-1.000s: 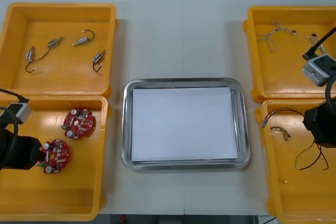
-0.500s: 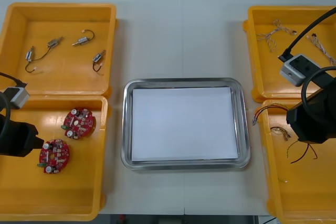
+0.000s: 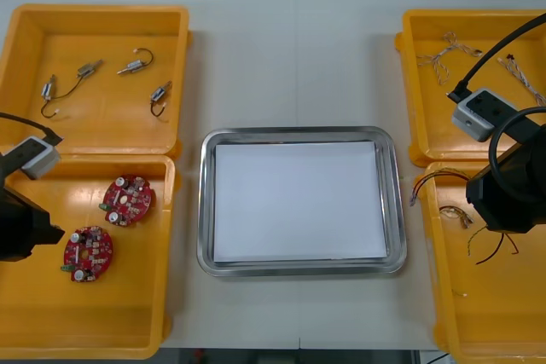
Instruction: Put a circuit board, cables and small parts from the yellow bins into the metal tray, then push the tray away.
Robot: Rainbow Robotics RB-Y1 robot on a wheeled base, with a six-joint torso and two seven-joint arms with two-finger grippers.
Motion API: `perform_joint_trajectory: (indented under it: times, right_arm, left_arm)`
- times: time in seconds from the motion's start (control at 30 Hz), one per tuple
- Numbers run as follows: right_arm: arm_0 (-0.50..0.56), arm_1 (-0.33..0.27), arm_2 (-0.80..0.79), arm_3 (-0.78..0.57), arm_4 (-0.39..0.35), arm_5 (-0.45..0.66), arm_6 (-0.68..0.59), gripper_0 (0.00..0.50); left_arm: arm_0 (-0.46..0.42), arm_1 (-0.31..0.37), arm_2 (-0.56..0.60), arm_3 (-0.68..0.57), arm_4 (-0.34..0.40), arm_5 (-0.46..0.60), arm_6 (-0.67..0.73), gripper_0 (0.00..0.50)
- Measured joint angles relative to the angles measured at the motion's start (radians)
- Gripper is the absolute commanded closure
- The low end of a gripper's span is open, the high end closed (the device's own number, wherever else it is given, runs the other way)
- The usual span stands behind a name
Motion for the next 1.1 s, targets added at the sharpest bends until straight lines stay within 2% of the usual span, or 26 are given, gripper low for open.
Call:
perform_joint_trajectory:
  times: [0.1,0.33,0.63,1.1]
  right_arm:
    - [0.0,0.0,0.0,0.001,0.0,0.0,0.002,0.5]
    - [0.0,0.0,0.0,0.004,0.001,0.0,0.026,0.5]
    - [0.0,0.0,0.0,0.009,0.004,0.0,0.026,0.5]
    - [0.0,0.0,0.0,0.011,0.006,0.0,0.026,0.5]
  left_arm:
    - [0.0,0.0,0.0,0.0,0.029,0.003,-0.009,0.0]
    - [0.0,0.0,0.0,0.0,0.034,0.016,-0.065,0.0]
    - [0.007,0.003,0.0,0.002,0.034,0.014,-0.455,0.0]
    - [0.14,0.104,-0.015,0.082,0.064,-0.256,-0.481,0.0]
